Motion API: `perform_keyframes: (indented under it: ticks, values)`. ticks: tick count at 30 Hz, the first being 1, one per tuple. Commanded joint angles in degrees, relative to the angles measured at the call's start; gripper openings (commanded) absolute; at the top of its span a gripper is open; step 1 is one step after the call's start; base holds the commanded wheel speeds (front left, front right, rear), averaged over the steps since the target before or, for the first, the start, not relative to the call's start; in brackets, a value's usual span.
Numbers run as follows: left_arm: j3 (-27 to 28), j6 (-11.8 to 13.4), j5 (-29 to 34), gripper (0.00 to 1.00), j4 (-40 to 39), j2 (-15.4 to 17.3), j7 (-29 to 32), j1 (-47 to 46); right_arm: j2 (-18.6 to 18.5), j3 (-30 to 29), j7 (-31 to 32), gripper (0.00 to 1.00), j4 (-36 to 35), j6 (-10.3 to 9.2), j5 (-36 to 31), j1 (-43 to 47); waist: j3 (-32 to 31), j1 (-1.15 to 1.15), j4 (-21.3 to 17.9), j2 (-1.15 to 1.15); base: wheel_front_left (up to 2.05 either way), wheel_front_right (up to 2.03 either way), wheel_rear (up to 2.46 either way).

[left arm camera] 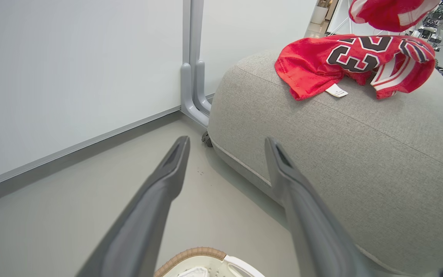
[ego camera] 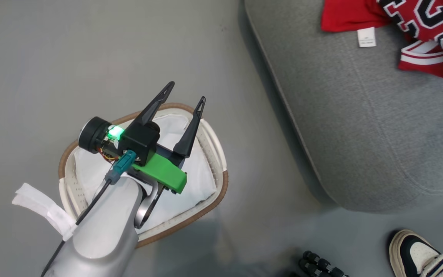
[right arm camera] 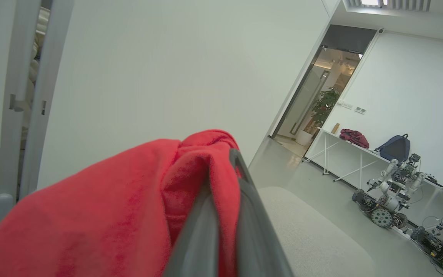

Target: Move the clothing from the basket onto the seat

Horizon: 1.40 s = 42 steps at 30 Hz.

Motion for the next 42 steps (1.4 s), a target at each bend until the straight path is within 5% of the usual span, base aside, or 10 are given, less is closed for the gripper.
perform_keyframes:
  ticks: [1, 4, 5, 7, 12, 24, 42]
  values:
    - [0.3, -0.01, -0.52, 1.0, -0.22, 0.62, -0.04, -1.13, 0.14, -1.88, 0.29, 0.0, 1.26, -0.08, -0.85, 0.29, 3.54, -0.01, 3.56, 0.0, 0.0, 0.0, 0.0]
    - [1.03, -0.01, -0.79, 1.0, -0.02, 0.96, -0.04, -0.91, 1.85, -6.06, 0.73, 0.0, 4.43, -0.08, -2.05, 2.42, 4.21, -0.01, 3.91, 0.0, 0.0, 0.0, 0.0]
    - [1.16, -0.01, -0.74, 1.0, 0.02, 1.05, -0.04, -0.81, 2.4, -7.37, 0.36, 0.2, 5.26, -0.08, -2.36, 3.39, 4.35, -0.01, 3.94, 0.0, 0.0, 0.0, 0.0]
    - [1.26, -0.01, -0.62, 1.0, 0.0, 0.97, -0.04, -0.77, 3.3, -8.78, -0.23, 1.0, 6.4, -0.08, -2.8, 5.15, 4.4, -0.01, 4.05, 0.0, 0.0, 0.0, 0.0]
    - [2.77, 0.0, -0.62, 1.0, 0.63, 0.81, -0.04, -0.3, 7.05, -7.46, -1.15, 1.0, 5.88, -0.08, -1.16, 11.51, 2.94, -0.01, 4.27, 0.0, 0.0, 0.0, 0.0]
    - [9.69, 0.66, 1.39, 1.0, 0.85, 0.5, -0.03, 5.11, 16.2, 1.95, -1.25, 1.0, -13.34, -0.08, 10.52, 31.63, -3.48, -0.01, 5.29, 0.0, 0.0, 0.0, 0.0]
    - [23.89, 1.97, 4.72, 1.0, 2.93, -3.73, -0.03, 13.0, 23.37, 16.3, -1.26, 1.0, -12.54, -0.08, 11.52, 36.14, -10.88, -0.01, 14.69, 0.0, 0.0, 0.0, 0.0]
